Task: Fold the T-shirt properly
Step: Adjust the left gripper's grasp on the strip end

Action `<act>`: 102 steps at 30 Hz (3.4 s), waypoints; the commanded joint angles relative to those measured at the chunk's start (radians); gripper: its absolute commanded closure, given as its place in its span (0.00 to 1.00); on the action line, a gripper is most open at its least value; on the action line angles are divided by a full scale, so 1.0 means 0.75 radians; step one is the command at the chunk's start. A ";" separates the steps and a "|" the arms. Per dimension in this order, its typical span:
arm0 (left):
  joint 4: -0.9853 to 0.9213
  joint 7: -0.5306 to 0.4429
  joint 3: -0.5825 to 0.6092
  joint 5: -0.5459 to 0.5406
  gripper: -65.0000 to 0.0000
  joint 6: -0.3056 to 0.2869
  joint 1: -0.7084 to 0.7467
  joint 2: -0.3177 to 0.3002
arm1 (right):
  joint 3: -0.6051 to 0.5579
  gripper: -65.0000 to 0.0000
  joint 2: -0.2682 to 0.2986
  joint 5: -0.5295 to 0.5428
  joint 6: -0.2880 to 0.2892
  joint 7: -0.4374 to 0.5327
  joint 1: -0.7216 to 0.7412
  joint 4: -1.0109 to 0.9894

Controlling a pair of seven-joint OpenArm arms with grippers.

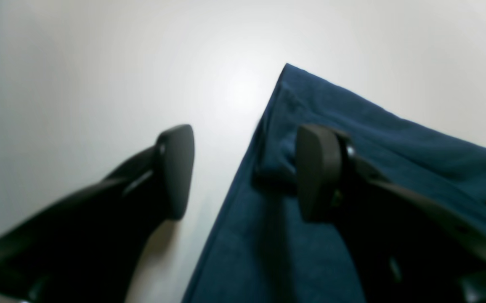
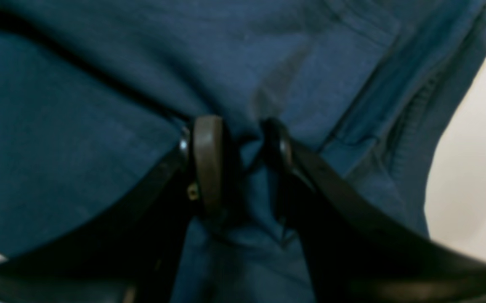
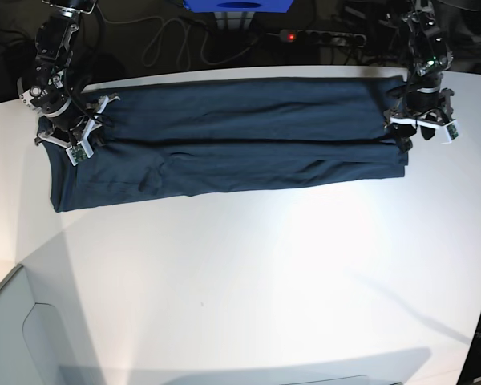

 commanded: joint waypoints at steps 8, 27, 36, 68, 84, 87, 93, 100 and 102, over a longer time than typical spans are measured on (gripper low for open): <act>-0.014 -0.030 0.019 -0.006 0.44 -0.002 0.002 0.006 | -0.005 0.79 0.015 0.012 0.024 0.002 0.003 0.022; -0.039 -0.034 0.081 -0.006 0.62 -0.002 0.002 0.006 | -0.005 0.78 0.015 0.010 0.024 0.000 0.017 0.022; 0.190 -0.028 0.030 0.002 0.42 0.006 0.062 -0.004 | -0.005 0.78 0.010 0.010 0.024 0.000 0.025 0.022; -0.112 -0.026 0.042 0.008 0.68 0.002 -0.219 -0.011 | -0.005 0.78 0.008 0.006 0.024 -0.002 0.037 0.022; -0.149 -0.028 0.042 0.008 0.67 0.002 -0.223 -0.011 | -0.005 0.78 0.012 0.006 0.024 -0.002 0.035 0.022; -0.151 -0.028 0.042 0.008 0.68 0.002 -0.223 -0.011 | -0.005 0.78 0.012 0.006 0.024 -0.002 0.037 0.022; -0.159 -0.028 0.042 0.008 0.98 0.002 -0.225 -0.011 | -0.005 0.78 0.012 0.006 0.024 -0.002 0.037 0.022; -0.086 -0.026 0.042 0.008 1.00 0.008 -0.204 -0.008 | -0.005 0.78 0.012 0.006 0.024 -0.002 0.037 0.022; -0.033 -0.026 0.042 0.006 1.00 0.008 -0.167 -0.008 | -0.005 0.78 0.012 0.006 0.024 -0.002 0.037 0.022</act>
